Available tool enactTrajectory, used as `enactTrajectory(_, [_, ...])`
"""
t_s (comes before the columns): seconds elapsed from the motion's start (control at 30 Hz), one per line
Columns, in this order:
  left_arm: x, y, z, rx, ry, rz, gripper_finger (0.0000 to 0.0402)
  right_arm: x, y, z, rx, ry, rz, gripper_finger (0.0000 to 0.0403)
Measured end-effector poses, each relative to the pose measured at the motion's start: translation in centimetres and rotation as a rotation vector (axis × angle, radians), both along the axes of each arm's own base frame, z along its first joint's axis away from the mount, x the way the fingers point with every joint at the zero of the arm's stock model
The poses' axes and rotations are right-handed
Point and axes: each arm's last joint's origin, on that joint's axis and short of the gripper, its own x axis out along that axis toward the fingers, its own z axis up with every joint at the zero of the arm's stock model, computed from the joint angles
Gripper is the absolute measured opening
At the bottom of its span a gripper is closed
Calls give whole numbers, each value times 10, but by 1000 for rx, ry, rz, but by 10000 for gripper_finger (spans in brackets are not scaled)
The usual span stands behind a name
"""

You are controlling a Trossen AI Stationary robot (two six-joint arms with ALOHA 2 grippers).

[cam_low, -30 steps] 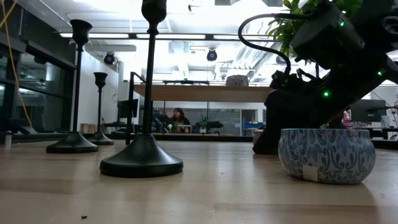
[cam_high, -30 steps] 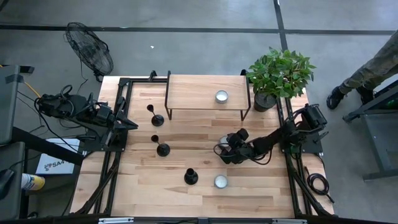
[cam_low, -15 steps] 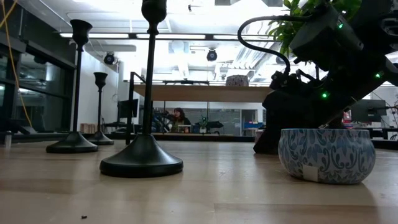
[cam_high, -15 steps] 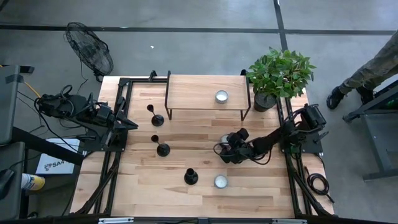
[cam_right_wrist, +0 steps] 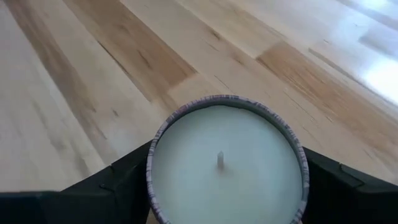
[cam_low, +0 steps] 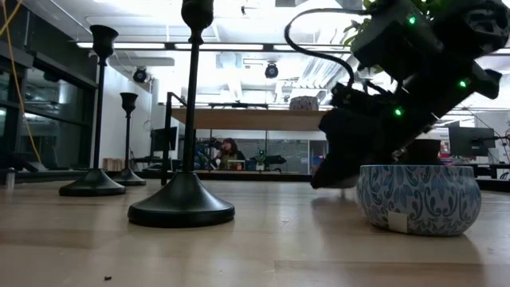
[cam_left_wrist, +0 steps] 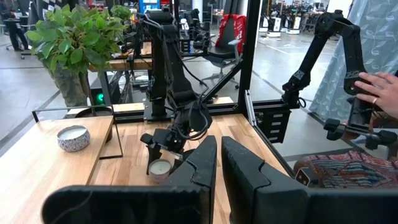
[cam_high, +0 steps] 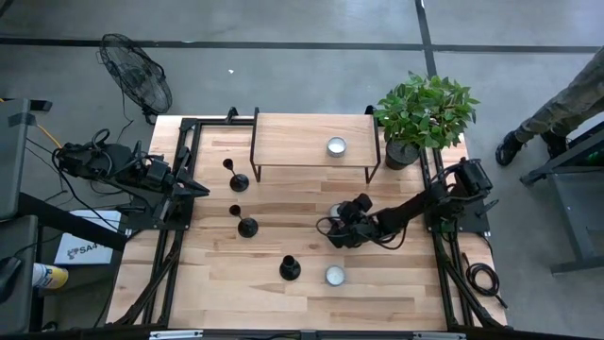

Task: Pick & Place candle stick holders
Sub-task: Put the pink scented candle on the shelf

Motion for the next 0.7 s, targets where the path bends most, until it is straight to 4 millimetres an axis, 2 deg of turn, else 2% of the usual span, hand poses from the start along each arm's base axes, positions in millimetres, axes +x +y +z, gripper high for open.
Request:
enactTrajectory(0.43, [0, 0, 0, 0, 0, 0, 26, 38, 8, 41, -84, 27, 76, 294])
enactTrajectory(0.7, [0, 0, 0, 0, 0, 0, 26, 51, -2, 70, -166, 73, -72, 294])
